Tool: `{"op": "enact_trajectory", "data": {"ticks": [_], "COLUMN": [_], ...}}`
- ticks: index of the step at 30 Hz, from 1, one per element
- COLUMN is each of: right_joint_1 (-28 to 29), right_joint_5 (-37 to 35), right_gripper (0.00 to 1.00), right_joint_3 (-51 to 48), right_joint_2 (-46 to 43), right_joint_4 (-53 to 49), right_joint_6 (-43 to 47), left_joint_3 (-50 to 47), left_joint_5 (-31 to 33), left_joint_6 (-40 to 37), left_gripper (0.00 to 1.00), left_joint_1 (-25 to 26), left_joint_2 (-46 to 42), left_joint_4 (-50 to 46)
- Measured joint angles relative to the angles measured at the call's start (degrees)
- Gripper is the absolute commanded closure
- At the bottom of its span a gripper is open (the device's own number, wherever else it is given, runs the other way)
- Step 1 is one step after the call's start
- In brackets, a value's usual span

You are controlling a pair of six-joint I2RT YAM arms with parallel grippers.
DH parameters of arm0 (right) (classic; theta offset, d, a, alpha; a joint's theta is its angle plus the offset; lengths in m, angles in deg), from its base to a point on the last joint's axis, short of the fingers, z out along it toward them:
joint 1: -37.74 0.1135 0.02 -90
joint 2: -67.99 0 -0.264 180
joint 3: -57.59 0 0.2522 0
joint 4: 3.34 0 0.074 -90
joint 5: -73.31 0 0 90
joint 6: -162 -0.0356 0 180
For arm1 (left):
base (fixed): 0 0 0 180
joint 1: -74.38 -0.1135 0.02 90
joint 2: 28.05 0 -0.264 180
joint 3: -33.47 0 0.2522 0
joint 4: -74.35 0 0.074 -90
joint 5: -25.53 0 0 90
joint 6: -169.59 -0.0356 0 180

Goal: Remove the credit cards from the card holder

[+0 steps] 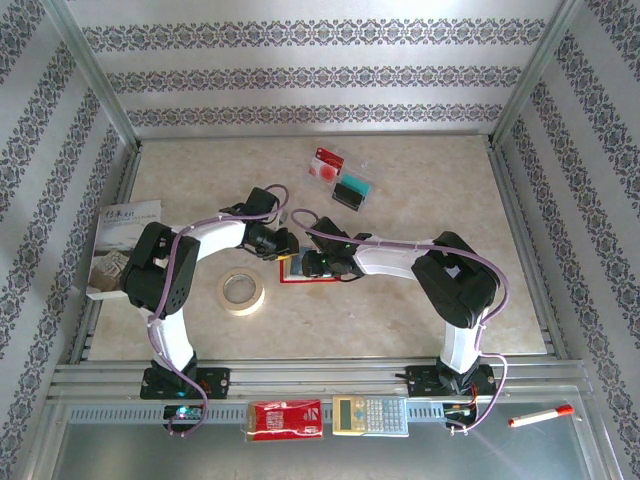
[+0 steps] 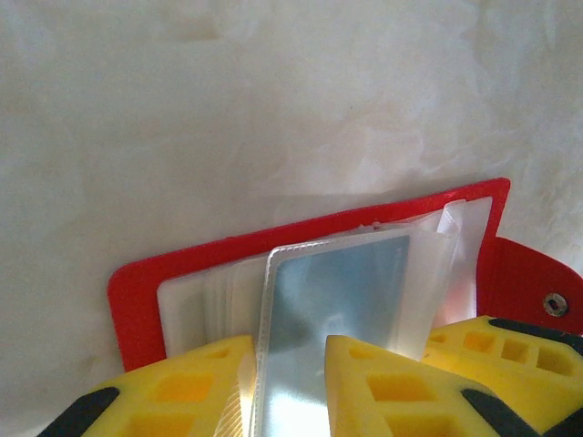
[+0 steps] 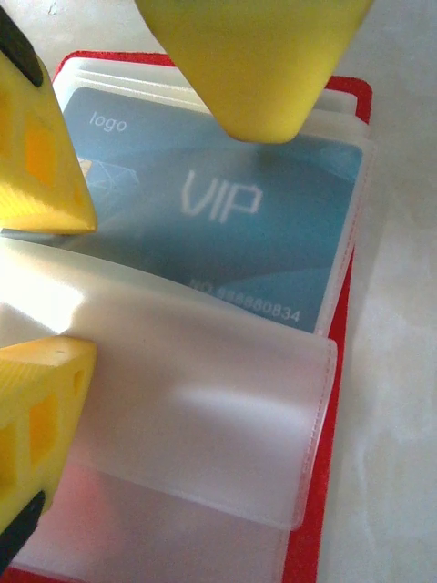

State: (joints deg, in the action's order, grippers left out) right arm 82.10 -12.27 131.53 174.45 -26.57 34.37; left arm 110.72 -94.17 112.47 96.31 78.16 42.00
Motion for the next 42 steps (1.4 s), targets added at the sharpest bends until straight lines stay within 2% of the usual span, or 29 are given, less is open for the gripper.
{"op": "enact_trajectory", "data": {"ticks": [20,33,42], "right_joint_1": [-0.4,-0.7,-1.2], "right_joint_5": [0.9,1.5,3.0], "right_gripper": [0.64,0.65,0.65], "right_joint_3": [-0.7,-0.7,-1.2], "right_joint_2": [0.0,0.0,-0.6], "right_joint_4": [1.4,1.6,2.0], "right_joint_6": [-0.2,-0.2,-0.1], "left_joint_3": [0.6,0.6,0.5], "left_joint_5": [0.8,-5.4,-5.3], "left_joint_6": [-3.1,-4.3,-5.1], "left_gripper": [0.72,0.75,0.8], "left_joint_1": [0.2,0.3,0.3], "left_joint_2": [-0.1,0.2,-0.5], "left_joint_4": [-1.7,-1.6,-2.0]}}
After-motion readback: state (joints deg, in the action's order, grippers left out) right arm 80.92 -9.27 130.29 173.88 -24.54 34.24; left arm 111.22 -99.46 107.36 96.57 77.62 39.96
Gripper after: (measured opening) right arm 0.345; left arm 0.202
